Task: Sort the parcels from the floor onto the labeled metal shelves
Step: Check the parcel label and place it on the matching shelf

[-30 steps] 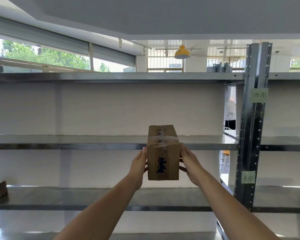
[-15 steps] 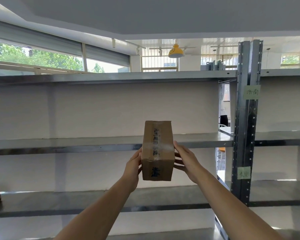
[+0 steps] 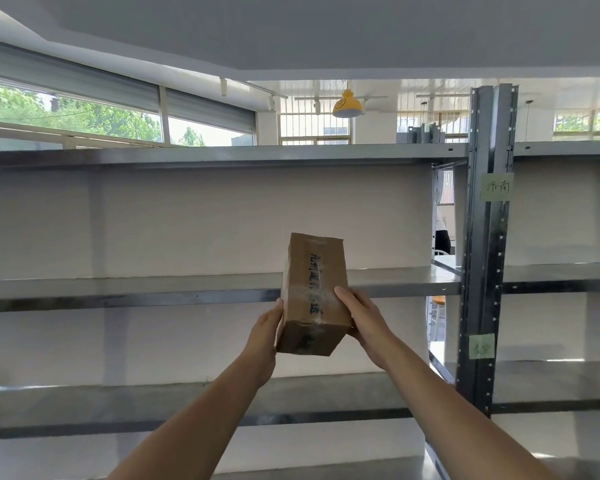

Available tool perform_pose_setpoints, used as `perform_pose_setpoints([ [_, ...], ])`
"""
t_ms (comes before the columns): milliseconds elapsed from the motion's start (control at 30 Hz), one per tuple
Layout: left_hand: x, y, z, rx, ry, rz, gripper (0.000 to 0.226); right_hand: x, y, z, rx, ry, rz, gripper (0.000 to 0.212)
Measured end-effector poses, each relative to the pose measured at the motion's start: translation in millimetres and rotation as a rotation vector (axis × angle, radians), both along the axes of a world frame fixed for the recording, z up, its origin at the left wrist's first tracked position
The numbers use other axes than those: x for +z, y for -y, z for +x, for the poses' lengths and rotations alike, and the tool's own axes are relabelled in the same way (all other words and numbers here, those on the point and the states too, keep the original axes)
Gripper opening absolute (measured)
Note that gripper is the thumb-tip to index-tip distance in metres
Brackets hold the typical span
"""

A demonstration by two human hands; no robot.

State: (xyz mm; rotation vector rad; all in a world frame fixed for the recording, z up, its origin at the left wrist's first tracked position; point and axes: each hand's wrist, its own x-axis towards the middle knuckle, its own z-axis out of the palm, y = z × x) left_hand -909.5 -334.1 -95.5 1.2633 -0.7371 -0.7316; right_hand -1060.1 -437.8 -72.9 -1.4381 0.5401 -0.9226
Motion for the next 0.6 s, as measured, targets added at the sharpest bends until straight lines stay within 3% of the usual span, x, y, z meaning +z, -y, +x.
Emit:
perform_pose_setpoints([
  [100, -5.4, -1.7, 2.1, -0.110, -0.056, 0.119, 0.072, -3.5, -0.7, 1.6, 0.030, 0.047, 0.018, 0.043],
  [200, -12.7, -3.6, 8.9, -0.122, -0.043, 0.111, 0.078, -5.2, 1.3, 0.4, 0.041, 0.061, 0.032, 0.038],
  [367, -19.9, -5.4, 12.4, -0.064, -0.028, -0.005, 0.091, 2.9, -1.6, -5.3, 0.004, -0.072, -0.017, 0.027],
  [600, -19.3, -9.2, 19.1, 0.033, -0.182, -0.095, 0.038, -5.7, -0.6, 1.6, -0.164, -0.090, -0.092, 0.031],
])
